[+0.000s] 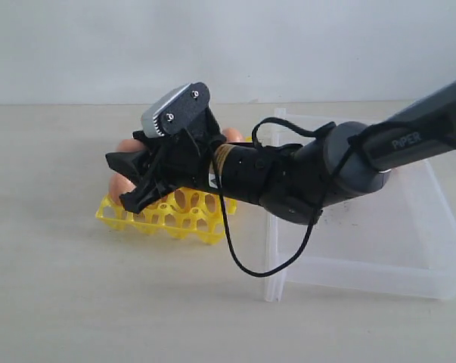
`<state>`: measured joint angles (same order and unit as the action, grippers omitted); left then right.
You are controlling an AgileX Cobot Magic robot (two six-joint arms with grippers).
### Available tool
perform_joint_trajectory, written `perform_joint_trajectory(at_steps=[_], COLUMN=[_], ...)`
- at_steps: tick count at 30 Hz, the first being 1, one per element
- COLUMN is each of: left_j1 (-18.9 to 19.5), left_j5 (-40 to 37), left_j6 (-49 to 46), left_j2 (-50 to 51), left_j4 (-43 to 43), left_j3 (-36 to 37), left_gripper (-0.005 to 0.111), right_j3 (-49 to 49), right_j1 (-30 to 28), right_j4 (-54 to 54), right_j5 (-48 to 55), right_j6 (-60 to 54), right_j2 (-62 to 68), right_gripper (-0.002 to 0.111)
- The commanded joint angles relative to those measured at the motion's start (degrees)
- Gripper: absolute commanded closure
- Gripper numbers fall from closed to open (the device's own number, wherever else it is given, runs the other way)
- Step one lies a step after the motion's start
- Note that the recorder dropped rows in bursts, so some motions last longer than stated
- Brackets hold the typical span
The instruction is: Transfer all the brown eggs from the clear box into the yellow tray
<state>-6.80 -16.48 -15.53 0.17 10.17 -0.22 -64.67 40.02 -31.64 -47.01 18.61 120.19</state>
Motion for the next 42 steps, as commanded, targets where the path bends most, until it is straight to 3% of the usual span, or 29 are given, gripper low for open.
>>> perform_joint_trajectory(at_steps=[1,8,14,27,42], left_j1=[-0.3,-0.3,-0.3,-0.3,-0.3], left_j5=[0.2,0.2,0.2,0.2,0.2], left_j6=[0.0,0.0,0.0,0.0,0.0], left_j2=[-0.2,-0.2,-0.2,-0.2,-0.2], left_j4=[-0.1,-0.1,-0.1,-0.1,-0.1], left_j3=[0.2,0.2,0.2,0.2,0.2], left_gripper=[0.103,0.103,0.103,0.103,0.103], right_j3=[0.0,-0.6,-5.1,-9.6,-10.9], right_j1=[-2.3,-2.4,-2.4,-2.4,-2.4], right_j4=[-0.5,-1.5,-7.1,-7.2,-7.5], right_j5=[-8.2,-7.5,0.1,8.1,8.9], right_j6=[0.4,1.2,6.9,7.1,9.4], right_j2=[3.1,5.2,7.5,8.2,11.5], right_gripper=[0.109,0.109,0.109,0.109,0.109])
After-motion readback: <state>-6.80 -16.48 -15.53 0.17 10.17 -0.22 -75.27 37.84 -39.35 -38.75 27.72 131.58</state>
